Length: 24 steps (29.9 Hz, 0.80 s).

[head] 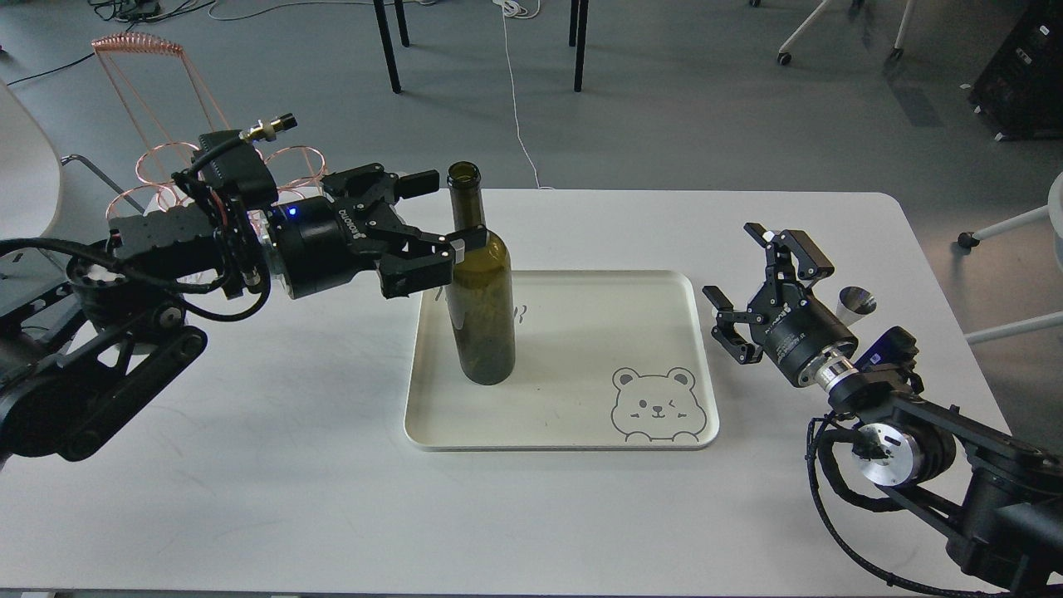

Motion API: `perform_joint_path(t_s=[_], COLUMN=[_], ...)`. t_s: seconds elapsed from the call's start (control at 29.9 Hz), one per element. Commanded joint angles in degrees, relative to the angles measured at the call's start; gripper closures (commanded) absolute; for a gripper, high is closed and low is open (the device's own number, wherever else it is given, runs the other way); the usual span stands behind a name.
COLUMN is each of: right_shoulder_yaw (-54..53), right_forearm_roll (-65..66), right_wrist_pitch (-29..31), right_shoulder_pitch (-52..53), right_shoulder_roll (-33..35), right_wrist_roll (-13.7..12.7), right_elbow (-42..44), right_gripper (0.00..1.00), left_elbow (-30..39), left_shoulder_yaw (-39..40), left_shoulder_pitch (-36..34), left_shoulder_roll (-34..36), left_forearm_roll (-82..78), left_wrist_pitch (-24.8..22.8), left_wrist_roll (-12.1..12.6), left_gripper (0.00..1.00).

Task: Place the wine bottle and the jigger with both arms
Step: 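Close the left gripper around the neck of the green wine bottle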

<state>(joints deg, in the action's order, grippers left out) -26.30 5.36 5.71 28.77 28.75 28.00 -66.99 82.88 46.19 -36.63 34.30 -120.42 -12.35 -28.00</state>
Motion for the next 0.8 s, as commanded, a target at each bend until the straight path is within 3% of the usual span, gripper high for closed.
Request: perform_joint_path(t_s=[0.0,0.17,0.43,0.63,0.77], right_shoulder_yaw=[-0.1,-0.1,0.0,0.0,0.0], right_forearm_roll=[0.1,0.1,0.3,0.3,0.3], right_wrist_pitch=[0.0,0.0,0.0,0.0,0.0], right_shoulder_pitch=[0.0,0.0,0.0,0.0,0.0], right_shoulder_roll=[0.0,0.0,0.0,0.0,0.0], right_wrist_roll=[0.0,0.0,0.0,0.0,0.0], right_elbow=[-0.1,-0.1,-0.1,-0.1,0.0], right_gripper=[0.01,0.01,0.01,0.01,0.01], left_elbow=[-0.5,-1.1,-2.2,-2.2,-2.2], left_shoulder_yaw=[-2.2,-2.2,-2.2,-2.3,-2.9], left_shoulder_pitch=[-1.5,-2.0,-3.4,-4.1,-4.1], left_shoulder_roll=[-0.3,-1.1,-3.5,-3.5,-3.5], left_forearm_roll=[0.2,0.3,0.3,0.3,0.1], left_wrist_pitch=[0.1,0.1,0.0,0.0,0.0], left_wrist_roll=[0.0,0.0,0.0,0.0,0.0], left_gripper=[0.08,0.15,0.18,0.44,0.69])
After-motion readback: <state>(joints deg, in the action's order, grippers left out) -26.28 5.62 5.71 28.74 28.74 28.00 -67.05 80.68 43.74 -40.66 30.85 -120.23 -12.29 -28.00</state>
